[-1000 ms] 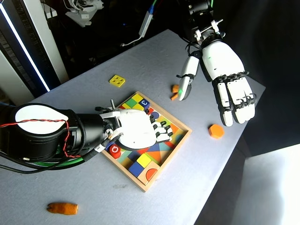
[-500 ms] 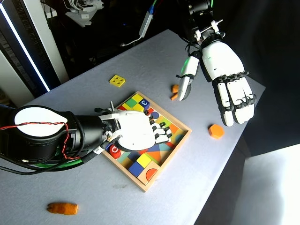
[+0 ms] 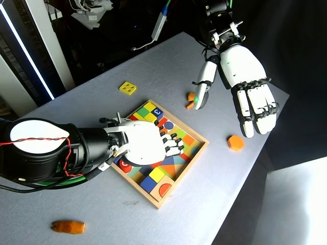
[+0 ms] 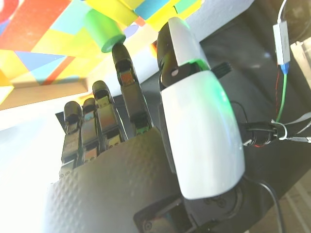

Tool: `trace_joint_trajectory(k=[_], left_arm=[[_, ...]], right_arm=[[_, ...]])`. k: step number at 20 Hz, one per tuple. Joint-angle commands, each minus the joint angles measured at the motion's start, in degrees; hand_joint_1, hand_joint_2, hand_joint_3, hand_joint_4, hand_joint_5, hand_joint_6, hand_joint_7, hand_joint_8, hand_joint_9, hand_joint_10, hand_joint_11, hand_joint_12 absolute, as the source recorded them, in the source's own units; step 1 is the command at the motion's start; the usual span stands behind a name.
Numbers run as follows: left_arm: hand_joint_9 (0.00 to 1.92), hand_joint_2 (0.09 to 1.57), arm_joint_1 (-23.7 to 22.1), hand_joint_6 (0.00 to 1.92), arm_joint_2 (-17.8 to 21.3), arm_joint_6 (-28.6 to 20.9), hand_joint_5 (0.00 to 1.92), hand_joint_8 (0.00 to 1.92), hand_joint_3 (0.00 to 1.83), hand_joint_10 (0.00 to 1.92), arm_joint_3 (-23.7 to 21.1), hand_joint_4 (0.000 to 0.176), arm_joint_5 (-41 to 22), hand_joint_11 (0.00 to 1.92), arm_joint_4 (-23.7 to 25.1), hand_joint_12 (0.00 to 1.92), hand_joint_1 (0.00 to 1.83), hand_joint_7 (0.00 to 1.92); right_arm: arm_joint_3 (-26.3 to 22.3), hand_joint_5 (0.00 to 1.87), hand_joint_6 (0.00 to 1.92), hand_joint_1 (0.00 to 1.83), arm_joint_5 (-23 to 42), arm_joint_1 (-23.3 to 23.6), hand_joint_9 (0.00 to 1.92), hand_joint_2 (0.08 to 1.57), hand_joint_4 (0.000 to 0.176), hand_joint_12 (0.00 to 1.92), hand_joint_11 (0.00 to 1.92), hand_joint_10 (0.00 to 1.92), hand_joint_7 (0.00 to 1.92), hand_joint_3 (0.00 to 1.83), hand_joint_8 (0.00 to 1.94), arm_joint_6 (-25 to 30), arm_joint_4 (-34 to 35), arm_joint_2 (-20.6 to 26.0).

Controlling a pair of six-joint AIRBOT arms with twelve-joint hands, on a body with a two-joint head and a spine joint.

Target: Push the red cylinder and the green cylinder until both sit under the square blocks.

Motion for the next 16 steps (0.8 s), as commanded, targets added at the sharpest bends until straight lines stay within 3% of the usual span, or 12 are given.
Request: trace_joint_trajectory(k=[1, 3, 4, 5, 6, 7, 9, 11, 12, 13, 15, 16], left_arm=[[0.11, 1.14, -0.46, 0.00, 0.14, -0.06, 0.07, 0.00, 0.00, 0.01, 0.28, 0.075, -5.61, 0.00, -1.15, 0.48, 0.00, 0.08], [0.11, 1.14, -0.41, 0.00, 0.16, -0.06, 0.07, 0.01, 0.00, 0.00, 0.26, 0.081, -5.59, 0.00, -1.15, 0.46, 0.00, 0.09], [0.09, 1.13, -0.40, 0.00, 0.17, -0.06, 0.07, 0.00, 0.00, 0.00, 0.26, 0.101, -5.59, 0.00, -1.15, 0.44, 0.00, 0.08], [0.10, 1.12, -0.40, 0.00, 0.18, -0.06, 0.07, 0.00, 0.00, 0.00, 0.26, 0.111, -5.59, 0.00, -1.15, 0.45, 0.00, 0.09], [0.11, 1.12, -0.37, 0.00, 0.19, -0.06, 0.07, 0.00, 0.00, 0.00, 0.26, 0.088, -5.59, 0.00, -1.16, 0.50, 0.00, 0.09], [0.12, 1.11, -0.34, 0.01, 0.20, -0.06, 0.08, 0.00, 0.00, 0.01, 0.26, 0.100, -5.59, 0.00, -1.16, 0.51, 0.00, 0.10], [0.08, 1.13, -0.30, 0.00, 0.20, -0.07, 0.08, 0.00, 0.00, 0.00, 0.24, 0.105, -5.56, 0.00, -1.17, 0.42, 0.00, 0.07], [0.08, 1.15, -0.22, 0.01, 0.20, -0.08, 0.09, 0.00, 0.01, 0.00, 0.21, 0.090, -5.52, 0.00, -1.18, 0.41, 0.00, 0.07], [0.08, 1.15, -0.16, 0.01, 0.20, -0.08, 0.11, 0.01, 0.01, 0.00, 0.20, 0.102, -5.51, 0.00, -1.19, 0.41, 0.00, 0.07], [0.08, 1.17, -0.13, 0.00, 0.22, -0.08, 0.10, 0.00, 0.01, 0.00, 0.20, 0.084, -5.51, 0.00, -1.19, 0.44, 0.00, 0.06], [0.09, 1.15, -0.11, 0.00, 0.28, -0.13, 0.10, 0.00, 0.00, 0.01, 0.20, 0.099, -5.51, 0.00, -1.21, 0.45, 0.00, 0.07], [0.09, 1.16, -0.09, 0.00, 0.29, -0.15, 0.10, 0.00, 0.00, 0.00, 0.20, 0.089, -5.50, 0.00, -1.21, 0.45, 0.00, 0.07]], right_arm=[[0.14, 0.64, 0.00, 0.39, 0.51, -0.16, 0.00, 1.11, 0.176, 0.26, 0.00, 0.00, 0.19, 0.00, 0.00, 0.23, 1.98, 0.47], [0.14, 0.64, 0.00, 0.36, 0.69, -0.24, 0.00, 1.11, 0.176, 0.28, 0.00, 0.00, 0.18, 0.00, 0.00, 0.52, 1.98, 0.74], [0.14, 0.64, 0.00, 0.35, 0.79, -0.26, 0.00, 1.11, 0.176, 0.28, 0.00, 0.00, 0.18, 0.00, 0.00, 0.66, 1.98, 0.88], [0.14, 0.64, 0.00, 0.34, 0.89, -0.28, 0.00, 1.11, 0.176, 0.30, 0.00, 0.00, 0.19, 0.00, 0.00, 0.78, 1.98, 0.99], [0.14, 0.66, 0.00, 0.35, 1.01, -0.31, 0.02, 1.11, 0.176, 0.38, 0.00, 0.00, 0.20, 0.00, 0.00, 0.94, 1.98, 1.10], [0.13, 0.65, 0.00, 0.35, 1.13, -0.34, 0.02, 1.11, 0.176, 0.39, 0.00, 0.00, 0.20, 0.00, 0.00, 1.02, 1.97, 1.21], [0.13, 0.66, 0.00, 0.36, 1.29, -0.39, 0.02, 1.11, 0.176, 0.34, 0.00, 0.00, 0.19, 0.00, 0.00, 1.24, 1.97, 1.45], [0.12, 0.65, 0.00, 0.33, 1.43, -0.44, 0.01, 1.10, 0.176, 0.33, 0.00, 0.00, 0.18, 0.00, 0.00, 1.47, 1.97, 1.81], [0.12, 0.65, 0.00, 0.34, 1.52, -0.48, 0.00, 1.11, 0.176, 0.33, 0.00, 0.00, 0.18, 0.00, 0.00, 1.55, 1.97, 2.00], [0.11, 0.65, 0.00, 0.34, 1.56, -0.54, 0.01, 1.11, 0.176, 0.33, 0.00, 0.00, 0.18, 0.00, 0.00, 1.69, 1.97, 2.19], [0.10, 0.66, 0.00, 0.34, 1.64, -0.68, 0.02, 1.11, 0.176, 0.37, 0.00, 0.00, 0.19, 0.00, 0.00, 2.02, 1.96, 2.59], [0.09, 0.66, 0.00, 0.33, 1.69, -0.73, 0.01, 1.11, 0.176, 0.36, 0.00, 0.00, 0.18, 0.00, 0.00, 2.11, 1.96, 2.75]])
